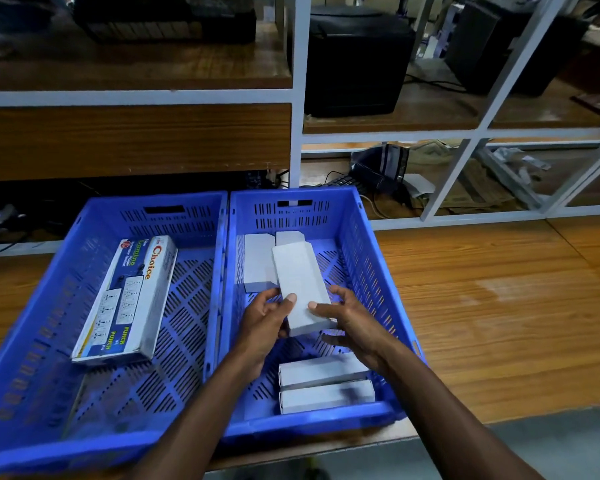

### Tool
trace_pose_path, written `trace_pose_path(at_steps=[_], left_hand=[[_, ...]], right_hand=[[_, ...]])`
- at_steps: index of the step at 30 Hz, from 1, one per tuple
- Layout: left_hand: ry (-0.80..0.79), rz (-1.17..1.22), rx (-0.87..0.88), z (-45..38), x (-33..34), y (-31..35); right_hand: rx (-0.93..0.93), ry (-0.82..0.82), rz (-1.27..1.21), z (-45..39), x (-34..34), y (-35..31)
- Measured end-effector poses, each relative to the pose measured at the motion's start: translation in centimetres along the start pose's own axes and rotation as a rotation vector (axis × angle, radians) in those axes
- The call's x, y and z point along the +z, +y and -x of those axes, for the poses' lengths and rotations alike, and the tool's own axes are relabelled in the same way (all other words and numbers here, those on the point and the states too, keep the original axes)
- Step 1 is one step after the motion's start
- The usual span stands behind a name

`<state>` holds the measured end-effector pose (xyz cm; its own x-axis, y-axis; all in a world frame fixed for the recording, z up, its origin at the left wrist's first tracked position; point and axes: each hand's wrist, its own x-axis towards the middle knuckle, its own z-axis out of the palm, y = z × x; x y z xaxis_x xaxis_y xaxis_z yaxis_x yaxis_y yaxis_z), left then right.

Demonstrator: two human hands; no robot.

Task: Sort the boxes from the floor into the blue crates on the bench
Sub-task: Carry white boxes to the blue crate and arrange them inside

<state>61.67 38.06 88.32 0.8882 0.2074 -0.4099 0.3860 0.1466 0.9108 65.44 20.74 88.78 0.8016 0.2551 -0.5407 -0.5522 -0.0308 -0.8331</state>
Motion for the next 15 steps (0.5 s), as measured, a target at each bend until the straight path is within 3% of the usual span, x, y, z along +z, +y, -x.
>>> trace_pose_path(at_steps=[15], left_hand=[[-0.035, -0.112, 0.002, 1.7, -0.7, -0.4]], right_hand=[[0.004, 0.417, -0.087, -10.1, -0.1, 1.4]])
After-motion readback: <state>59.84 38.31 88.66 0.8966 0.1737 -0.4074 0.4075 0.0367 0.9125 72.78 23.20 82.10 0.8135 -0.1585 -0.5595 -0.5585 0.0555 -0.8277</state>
